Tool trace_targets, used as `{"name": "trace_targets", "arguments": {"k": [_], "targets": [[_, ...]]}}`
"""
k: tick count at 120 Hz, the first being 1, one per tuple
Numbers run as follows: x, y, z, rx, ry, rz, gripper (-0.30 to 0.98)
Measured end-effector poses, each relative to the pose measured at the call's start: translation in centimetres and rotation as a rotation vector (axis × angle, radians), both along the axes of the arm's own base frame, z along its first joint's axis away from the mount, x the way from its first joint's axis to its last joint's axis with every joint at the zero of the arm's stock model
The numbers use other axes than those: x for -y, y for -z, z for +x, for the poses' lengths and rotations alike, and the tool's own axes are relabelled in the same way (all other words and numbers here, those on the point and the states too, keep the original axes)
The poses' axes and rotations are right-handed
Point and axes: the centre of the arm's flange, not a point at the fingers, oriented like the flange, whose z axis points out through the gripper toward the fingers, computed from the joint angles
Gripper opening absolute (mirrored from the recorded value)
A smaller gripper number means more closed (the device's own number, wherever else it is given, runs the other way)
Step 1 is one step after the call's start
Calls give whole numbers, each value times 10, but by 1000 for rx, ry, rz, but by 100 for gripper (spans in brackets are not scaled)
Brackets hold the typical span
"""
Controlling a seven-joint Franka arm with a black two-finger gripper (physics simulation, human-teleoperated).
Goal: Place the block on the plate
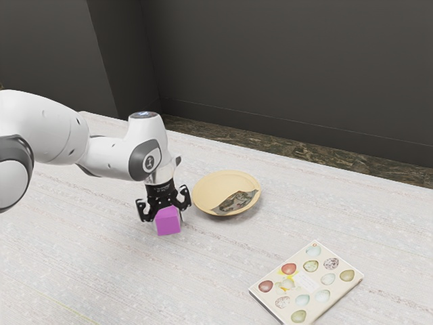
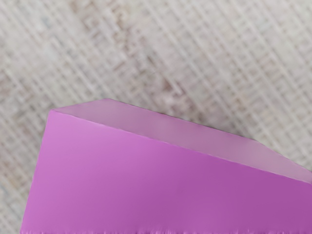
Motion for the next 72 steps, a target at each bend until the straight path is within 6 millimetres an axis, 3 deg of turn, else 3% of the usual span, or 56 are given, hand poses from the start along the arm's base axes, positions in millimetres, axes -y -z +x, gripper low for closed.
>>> {"name": "trace_targets", "arguments": {"k": [46, 72], "targets": [[0, 0, 0, 1, -5, -2, 52], [0, -19, 2, 26, -5, -7, 48]]}}
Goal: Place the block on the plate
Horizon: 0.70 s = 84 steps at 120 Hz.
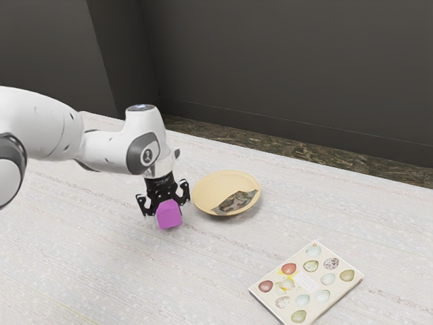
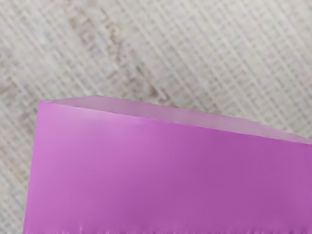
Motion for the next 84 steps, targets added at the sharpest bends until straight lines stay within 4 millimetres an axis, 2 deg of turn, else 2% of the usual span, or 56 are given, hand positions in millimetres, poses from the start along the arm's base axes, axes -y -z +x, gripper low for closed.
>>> {"name": "trace_targets", "arguments": {"k": [28, 41, 50, 61, 84], "targets": [[7, -43, 4, 53, 19, -5, 47], [15, -84, 23, 112, 50, 10, 45], [26, -99, 32, 128, 77, 17, 43], [42, -103, 38, 129, 109, 22, 42], [76, -95, 54, 123, 163, 24, 41]]}}
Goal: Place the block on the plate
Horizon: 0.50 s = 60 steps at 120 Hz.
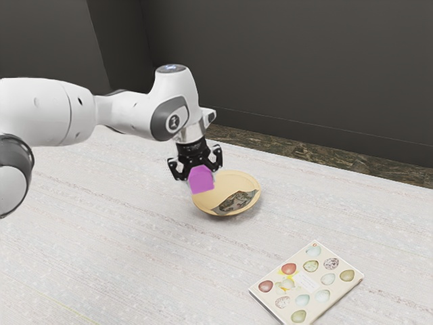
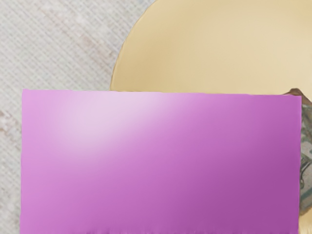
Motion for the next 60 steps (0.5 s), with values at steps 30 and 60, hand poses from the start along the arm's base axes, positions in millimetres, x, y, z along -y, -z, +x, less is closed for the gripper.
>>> {"name": "trace_targets", "arguments": {"k": [30, 60], "targets": [[30, 15, 47, 0, 40, 2, 41], [46, 35, 53, -46, 69, 6, 41]]}}
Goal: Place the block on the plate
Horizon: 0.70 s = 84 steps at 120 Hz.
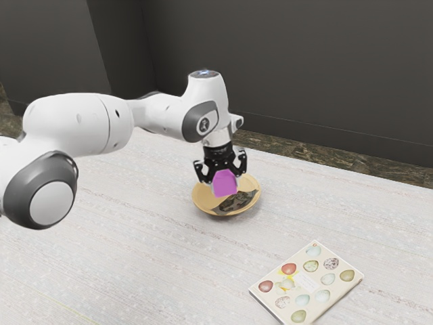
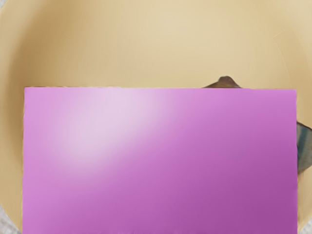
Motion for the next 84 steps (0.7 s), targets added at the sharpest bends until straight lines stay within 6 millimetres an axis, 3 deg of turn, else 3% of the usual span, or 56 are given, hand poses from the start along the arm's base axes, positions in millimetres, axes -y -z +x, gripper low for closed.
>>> {"name": "trace_targets", "arguments": {"k": [22, 34, 59, 72, 84], "targets": [[3, 29, 0, -43, 6, 6, 41], [4, 31, 1, -46, 7, 5, 42], [8, 30, 1, -47, 16, 6, 58], [6, 19, 1, -35, 15, 3, 62], [4, -9, 1, -19, 15, 2, 65]]}}
